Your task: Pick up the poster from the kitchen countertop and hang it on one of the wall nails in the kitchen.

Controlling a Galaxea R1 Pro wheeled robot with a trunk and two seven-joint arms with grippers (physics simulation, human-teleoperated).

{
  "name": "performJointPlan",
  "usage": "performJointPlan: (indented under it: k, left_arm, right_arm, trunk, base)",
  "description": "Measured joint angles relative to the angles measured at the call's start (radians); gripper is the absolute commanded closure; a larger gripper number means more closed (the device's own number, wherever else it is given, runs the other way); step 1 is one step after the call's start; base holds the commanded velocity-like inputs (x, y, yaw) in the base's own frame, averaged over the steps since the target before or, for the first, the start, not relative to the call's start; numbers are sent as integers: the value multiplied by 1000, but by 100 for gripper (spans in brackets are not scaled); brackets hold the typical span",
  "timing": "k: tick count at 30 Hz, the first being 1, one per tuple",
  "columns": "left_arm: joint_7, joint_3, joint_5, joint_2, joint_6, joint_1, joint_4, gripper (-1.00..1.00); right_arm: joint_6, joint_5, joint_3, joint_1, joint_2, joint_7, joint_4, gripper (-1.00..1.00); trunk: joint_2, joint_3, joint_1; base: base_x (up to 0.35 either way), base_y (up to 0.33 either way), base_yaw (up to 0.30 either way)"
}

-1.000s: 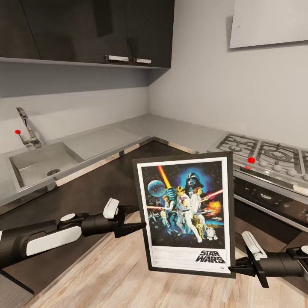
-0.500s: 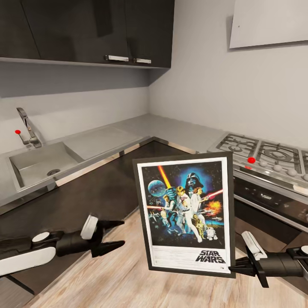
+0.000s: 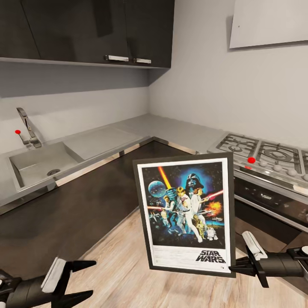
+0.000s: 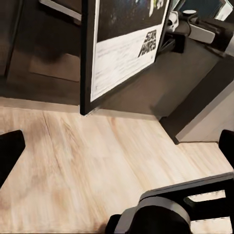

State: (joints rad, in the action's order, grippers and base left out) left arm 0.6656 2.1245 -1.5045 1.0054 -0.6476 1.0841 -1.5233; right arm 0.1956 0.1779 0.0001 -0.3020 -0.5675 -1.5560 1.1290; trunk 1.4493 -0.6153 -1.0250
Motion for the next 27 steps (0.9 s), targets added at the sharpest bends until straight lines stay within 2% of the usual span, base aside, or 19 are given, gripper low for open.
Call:
performJointPlan:
  k: [2,4,7,13,16,17,18,19,20,22,23,25,26,27]
  left_arm:
    - [-57,24,-1,4,-8,0,0,-100]
    - [-96,34,-1,6,-10,0,1,-100]
    - [-123,40,-5,7,-11,0,1,-100]
    - [-139,42,-65,7,-9,0,5,-100]
    - [-144,43,-136,0,-5,-1,44,-100]
    - [-145,43,-180,-18,2,0,79,-100]
    - [-146,43,-202,-39,10,-1,113,-100]
    - [-162,44,-244,-90,28,-1,176,-100]
    - [-185,44,-270,-132,43,0,219,-100]
    - [-211,44,-289,-171,54,0,254,-100]
    - [-238,44,-301,-210,63,0,288,-100]
    - [-271,44,-311,-262,69,-2,341,-100]
    - [-300,44,-318,-310,76,-10,396,-100]
    - [-311,44,-322,-332,81,-15,424,-100]
  right_arm:
    - [0,-1,-2,0,0,7,-1,100]
    - [0,-2,-3,0,0,10,-2,100]
    - [0,-2,-5,0,0,12,-14,100]
    - [0,-1,-9,-1,-1,14,-37,100]
    - [0,-1,-12,-1,-1,21,-40,100]
    - [0,-1,-25,-1,0,34,-41,100]
    - [0,-1,-33,-1,0,42,-42,100]
    - [0,-2,-40,-1,0,48,-43,100]
    - [0,-1,-43,-1,0,50,-44,100]
    - [0,-1,-46,-1,0,52,-44,100]
    - [0,-1,-47,-1,0,53,-44,100]
    - [0,-1,-48,-1,0,54,-45,100]
    - [-1,-1,-48,-1,0,54,-45,100]
    - [-1,-1,-48,-1,0,54,-45,100]
  trunk:
    - [0,0,0]
    - [0,0,0]
    - [0,0,0]
    - [0,0,0]
    - [0,0,0]
    - [0,0,0]
    - [0,0,0]
    - [0,0,0]
    - [0,0,0]
    - [0,0,0]
    - [0,0,0]
    - [0,0,0]
    - [0,0,0]
    - [0,0,0]
  base:
    - [0,0,0]
    - [0,0,0]
    - [0,0,0]
    - [0,0,0]
    - [0,0,0]
    - [0,0,0]
    - [0,0,0]
    - [0,0,0]
    - [0,0,0]
    - [0,0,0]
    - [0,0,0]
    - [0,0,0]
    - [0,0,0]
    - [0,0,0]
